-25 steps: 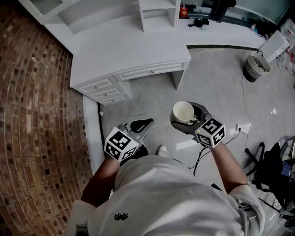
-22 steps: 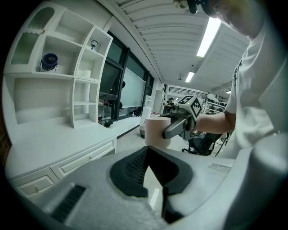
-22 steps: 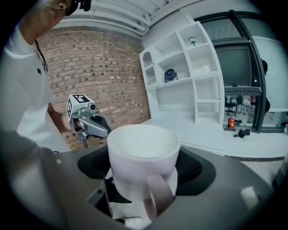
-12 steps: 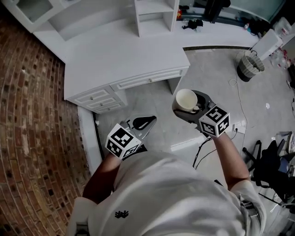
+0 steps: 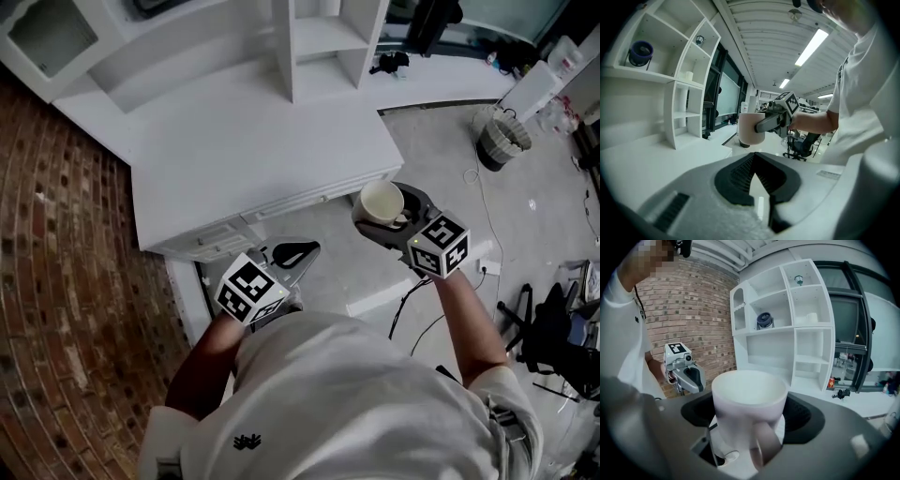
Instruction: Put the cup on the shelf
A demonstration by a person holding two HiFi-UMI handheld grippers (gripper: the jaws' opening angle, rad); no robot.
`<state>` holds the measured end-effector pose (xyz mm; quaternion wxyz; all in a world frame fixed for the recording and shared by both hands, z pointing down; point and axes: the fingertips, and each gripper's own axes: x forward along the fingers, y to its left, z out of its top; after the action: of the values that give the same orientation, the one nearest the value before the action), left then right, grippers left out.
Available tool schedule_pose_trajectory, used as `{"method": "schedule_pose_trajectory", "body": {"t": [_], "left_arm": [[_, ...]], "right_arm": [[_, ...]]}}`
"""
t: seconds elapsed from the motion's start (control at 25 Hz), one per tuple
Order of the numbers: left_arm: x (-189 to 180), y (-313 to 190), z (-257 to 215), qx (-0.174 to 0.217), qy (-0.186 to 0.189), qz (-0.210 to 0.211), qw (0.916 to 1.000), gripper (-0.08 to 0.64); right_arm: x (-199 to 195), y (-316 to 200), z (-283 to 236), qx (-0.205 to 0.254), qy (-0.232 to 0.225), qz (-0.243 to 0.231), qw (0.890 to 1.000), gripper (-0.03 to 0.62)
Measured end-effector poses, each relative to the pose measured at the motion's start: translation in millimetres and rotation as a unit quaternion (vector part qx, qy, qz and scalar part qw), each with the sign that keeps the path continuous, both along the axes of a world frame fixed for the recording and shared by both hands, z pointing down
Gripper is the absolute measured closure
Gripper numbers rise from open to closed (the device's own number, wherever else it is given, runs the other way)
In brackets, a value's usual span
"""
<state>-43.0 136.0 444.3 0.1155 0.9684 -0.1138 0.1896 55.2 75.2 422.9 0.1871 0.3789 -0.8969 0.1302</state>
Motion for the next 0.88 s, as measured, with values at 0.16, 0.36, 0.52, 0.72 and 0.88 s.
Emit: {"method": "schedule_pose_trajectory", "body": {"t": [0.16,0.36,0.52,0.72,0.88], "left_arm": [[-21,-28,0,0.000,0.003,0.018,0.9998,0.554],[-40,-54,-1,0.001,0.011,0.024,0.9996,0.554],[-43,-75,-3,-0.001,0.020,0.021,0.9996,0.554],[-41,-101,-3,-0.003,0.024,0.016,0.9996,0.554],[-38,-128,-4,-0.006,0.023,0.002,0.9997,0.554]], "right_arm": [[-25,-37,-4,0.005,0.005,0.007,1.000,0.155],[-44,-77,-13,0.013,0.011,0.014,1.000,0.155],[-46,-106,-23,0.025,0.020,0.013,0.999,0.155],[-38,-144,-28,0.034,0.023,0.010,0.999,0.155],[-26,-180,-29,0.038,0.019,0.011,0.999,0.155]]}}
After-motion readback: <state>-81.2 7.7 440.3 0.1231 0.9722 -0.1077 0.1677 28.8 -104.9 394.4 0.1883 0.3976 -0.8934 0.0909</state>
